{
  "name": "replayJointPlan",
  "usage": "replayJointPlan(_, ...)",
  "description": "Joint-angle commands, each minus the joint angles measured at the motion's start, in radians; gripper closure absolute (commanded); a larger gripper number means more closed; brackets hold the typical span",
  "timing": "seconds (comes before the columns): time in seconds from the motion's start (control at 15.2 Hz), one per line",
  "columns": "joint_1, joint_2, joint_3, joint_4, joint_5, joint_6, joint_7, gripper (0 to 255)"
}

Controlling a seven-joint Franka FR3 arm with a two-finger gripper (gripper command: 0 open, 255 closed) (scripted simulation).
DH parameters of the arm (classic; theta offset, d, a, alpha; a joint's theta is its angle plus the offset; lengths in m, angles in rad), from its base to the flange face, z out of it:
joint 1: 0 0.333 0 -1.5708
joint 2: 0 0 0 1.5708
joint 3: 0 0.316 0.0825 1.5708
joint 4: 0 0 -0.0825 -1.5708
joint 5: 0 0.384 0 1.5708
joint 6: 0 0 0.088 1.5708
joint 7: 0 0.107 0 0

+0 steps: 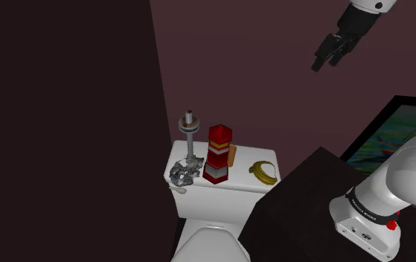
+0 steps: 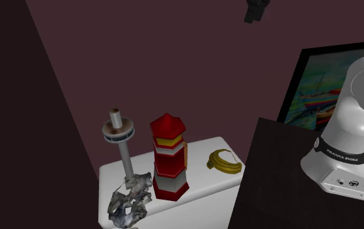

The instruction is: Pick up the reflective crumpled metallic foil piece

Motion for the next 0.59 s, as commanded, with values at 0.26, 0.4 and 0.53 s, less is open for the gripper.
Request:
replayJointPlan(0.26, 0.043, 0.059, 0.015, -0.068, 0.014, 0.141, -0.048, 0)
replayJointPlan(0.4, 0.065, 0.096, 0.024, -0.095, 0.021, 0.212, -0.072, 0)
replayJointPlan(0.53, 0.087, 0.137, 0.032, -0.118, 0.027, 0.283, -0.097, 0)
